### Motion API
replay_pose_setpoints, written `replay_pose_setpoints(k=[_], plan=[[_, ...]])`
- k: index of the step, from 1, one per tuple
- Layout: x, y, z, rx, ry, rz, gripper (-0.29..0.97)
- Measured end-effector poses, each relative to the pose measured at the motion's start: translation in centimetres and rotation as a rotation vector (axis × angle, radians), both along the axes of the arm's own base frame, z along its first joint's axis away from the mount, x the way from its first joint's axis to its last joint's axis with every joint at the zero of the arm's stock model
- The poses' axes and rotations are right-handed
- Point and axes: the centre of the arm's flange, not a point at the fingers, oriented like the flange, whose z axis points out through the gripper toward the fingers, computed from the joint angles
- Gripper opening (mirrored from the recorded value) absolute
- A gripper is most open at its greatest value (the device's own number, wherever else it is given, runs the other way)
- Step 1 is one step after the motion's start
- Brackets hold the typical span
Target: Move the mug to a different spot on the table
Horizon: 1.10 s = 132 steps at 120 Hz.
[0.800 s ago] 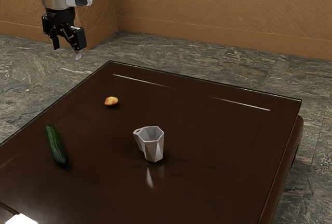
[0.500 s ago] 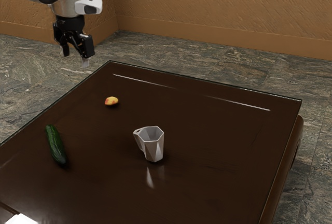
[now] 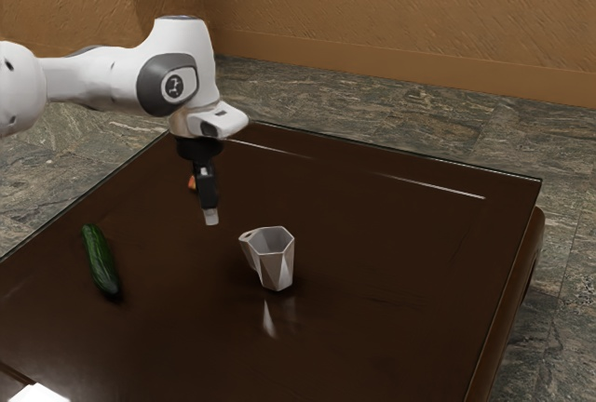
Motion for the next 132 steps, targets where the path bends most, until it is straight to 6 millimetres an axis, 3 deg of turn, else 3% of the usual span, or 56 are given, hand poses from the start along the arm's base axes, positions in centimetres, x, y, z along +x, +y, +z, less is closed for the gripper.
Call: replay_pose_setpoints(k=[9, 29, 60, 94, 132], plan=[[0.9, 1.2, -1.5, -0.088, -0.016, -0.083, 0.62], [3.7, 0.0, -6.6, -0.196, -0.065, -0.357, 0.60], [5.7, 1.2, -9.0, -0.219, -0.211, -0.680, 0.59], [5.1, 3.1, -11.8, -0.223, -0.311, -0.865, 0.58], [3.8, 5.0, -14.6, -0.190, -0.370, -0.869, 0.64]])
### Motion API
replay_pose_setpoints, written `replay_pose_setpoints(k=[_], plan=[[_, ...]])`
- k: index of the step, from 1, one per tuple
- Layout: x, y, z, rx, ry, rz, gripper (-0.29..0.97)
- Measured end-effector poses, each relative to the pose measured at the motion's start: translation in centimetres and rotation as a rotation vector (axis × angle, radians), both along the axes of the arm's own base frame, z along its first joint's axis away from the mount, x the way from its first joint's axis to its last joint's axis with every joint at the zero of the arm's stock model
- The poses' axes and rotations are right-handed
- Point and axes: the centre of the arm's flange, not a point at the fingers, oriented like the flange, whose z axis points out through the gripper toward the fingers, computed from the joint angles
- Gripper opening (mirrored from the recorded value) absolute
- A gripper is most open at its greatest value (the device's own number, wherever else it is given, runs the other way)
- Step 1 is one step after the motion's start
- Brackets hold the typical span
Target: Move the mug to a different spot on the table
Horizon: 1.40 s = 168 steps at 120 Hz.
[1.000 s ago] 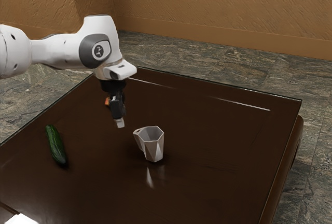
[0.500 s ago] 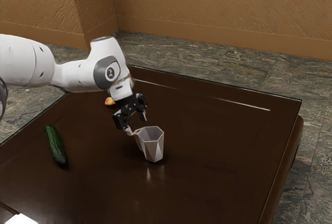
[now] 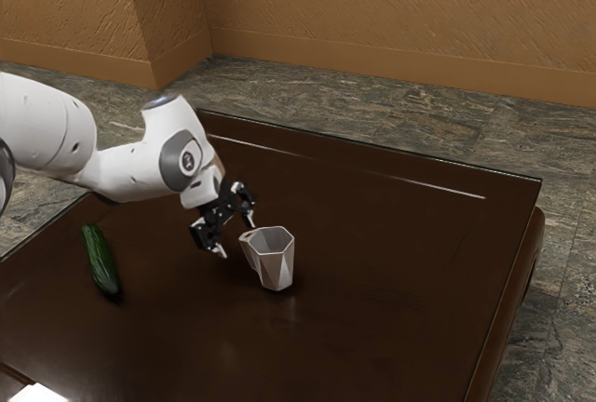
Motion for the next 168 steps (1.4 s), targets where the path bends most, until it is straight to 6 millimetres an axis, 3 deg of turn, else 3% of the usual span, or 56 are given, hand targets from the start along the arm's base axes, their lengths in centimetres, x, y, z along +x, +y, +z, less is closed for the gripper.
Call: replay_pose_setpoints(k=[23, 96, 144, 155, 168], plan=[[-1.1, -0.1, -1.4, 0.014, 0.001, 0.048, 0.66], [-1.0, -3.1, -0.5, 0.005, -0.015, 0.189, 0.61], [-1.0, -3.5, -0.4, -0.005, -0.001, 0.265, 0.25], [-1.0, -3.4, -0.1, -0.008, -0.002, 0.281, 0.11], [-0.9, -3.1, 1.2, -0.016, -0.017, 0.302, 0.05]])
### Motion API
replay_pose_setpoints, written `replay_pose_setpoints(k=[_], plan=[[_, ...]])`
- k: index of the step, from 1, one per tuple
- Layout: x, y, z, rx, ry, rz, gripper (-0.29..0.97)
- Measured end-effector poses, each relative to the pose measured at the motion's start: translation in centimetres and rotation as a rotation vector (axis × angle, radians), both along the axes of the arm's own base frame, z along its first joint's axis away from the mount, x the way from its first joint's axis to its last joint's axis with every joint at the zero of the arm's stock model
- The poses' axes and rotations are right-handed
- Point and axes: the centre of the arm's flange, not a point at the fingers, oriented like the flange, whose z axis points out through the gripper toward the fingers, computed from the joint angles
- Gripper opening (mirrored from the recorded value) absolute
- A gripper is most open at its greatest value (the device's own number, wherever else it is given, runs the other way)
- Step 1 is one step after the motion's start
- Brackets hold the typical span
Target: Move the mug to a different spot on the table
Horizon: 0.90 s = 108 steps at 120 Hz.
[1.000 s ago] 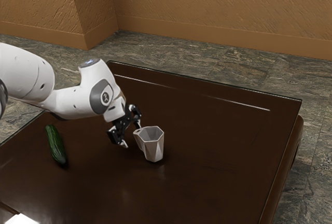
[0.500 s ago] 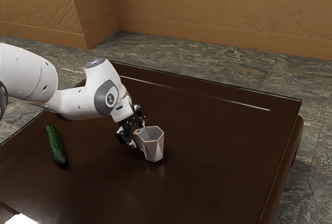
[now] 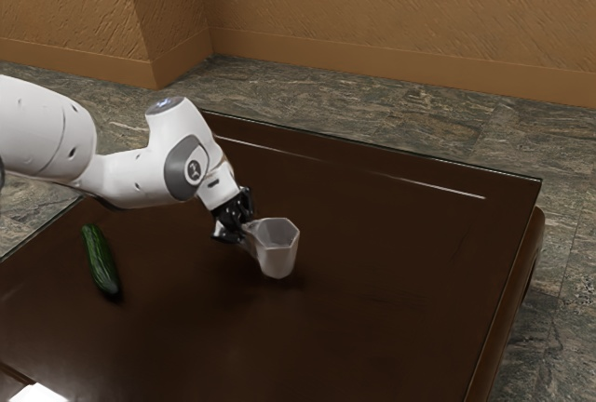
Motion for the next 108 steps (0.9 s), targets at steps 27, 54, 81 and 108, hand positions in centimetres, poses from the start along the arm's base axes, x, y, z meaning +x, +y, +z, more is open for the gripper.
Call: replay_pose_setpoints(k=[27, 54, 81, 108], plan=[[-0.7, 6.4, 1.9, -0.026, 0.036, 0.113, -0.02], [-1.7, 10.7, 1.5, -0.163, 0.076, 0.208, -0.05], [-2.1, 10.8, 0.3, -0.287, 0.065, 0.200, -0.05], [-2.4, 11.2, -1.2, -0.303, 0.067, 0.134, 0.29]])
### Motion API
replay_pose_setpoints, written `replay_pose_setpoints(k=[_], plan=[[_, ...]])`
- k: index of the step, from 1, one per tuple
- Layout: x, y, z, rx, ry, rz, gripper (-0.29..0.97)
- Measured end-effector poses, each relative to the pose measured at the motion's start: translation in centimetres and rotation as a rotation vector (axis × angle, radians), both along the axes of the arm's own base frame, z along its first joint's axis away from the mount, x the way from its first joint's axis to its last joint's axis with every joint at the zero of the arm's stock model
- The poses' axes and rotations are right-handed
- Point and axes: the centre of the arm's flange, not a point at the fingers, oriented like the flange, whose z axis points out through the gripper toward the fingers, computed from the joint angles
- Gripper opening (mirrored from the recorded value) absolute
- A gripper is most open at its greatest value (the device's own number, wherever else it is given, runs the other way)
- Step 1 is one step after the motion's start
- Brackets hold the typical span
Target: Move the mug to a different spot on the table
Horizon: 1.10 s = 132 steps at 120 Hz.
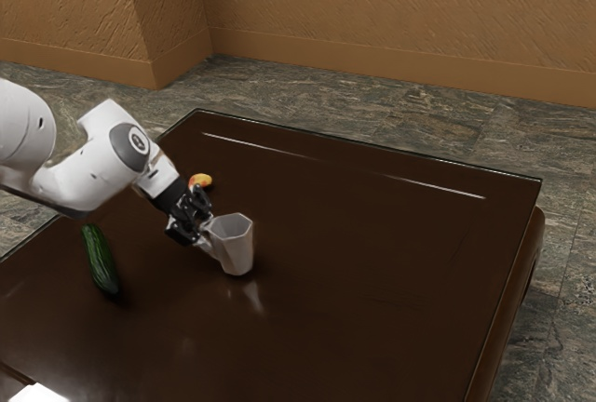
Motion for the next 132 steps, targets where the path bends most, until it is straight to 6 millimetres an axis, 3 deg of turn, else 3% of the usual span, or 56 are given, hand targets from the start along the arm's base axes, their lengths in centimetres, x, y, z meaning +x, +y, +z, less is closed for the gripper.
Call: replay_pose_setpoints(k=[14, 32, 52, 59, 73, 85, 93, 115, 121, 132], plan=[[-0.3, 0.1, -0.4, -0.004, -0.005, -0.029, 0.46], [-0.2, 0.8, 0.0, 0.008, -0.028, -0.063, 0.57], [0.5, 1.9, 2.5, 0.063, -0.083, -0.124, 0.63], [0.5, 2.2, 5.4, 0.093, -0.122, -0.150, 0.64], [1.1, 1.0, 12.8, 0.187, -0.185, -0.239, 0.66], [2.2, -2.7, 19.8, 0.297, -0.182, -0.350, 0.67], [1.8, -5.0, 22.8, 0.360, -0.141, -0.363, 0.67], [0.4, -11.2, 33.8, 0.502, -0.071, -0.165, 0.68], [-0.1, -12.9, 35.2, 0.504, -0.035, -0.101, 0.68], [-1.2, -15.4, 35.6, 0.504, 0.053, 0.006, 0.68]])
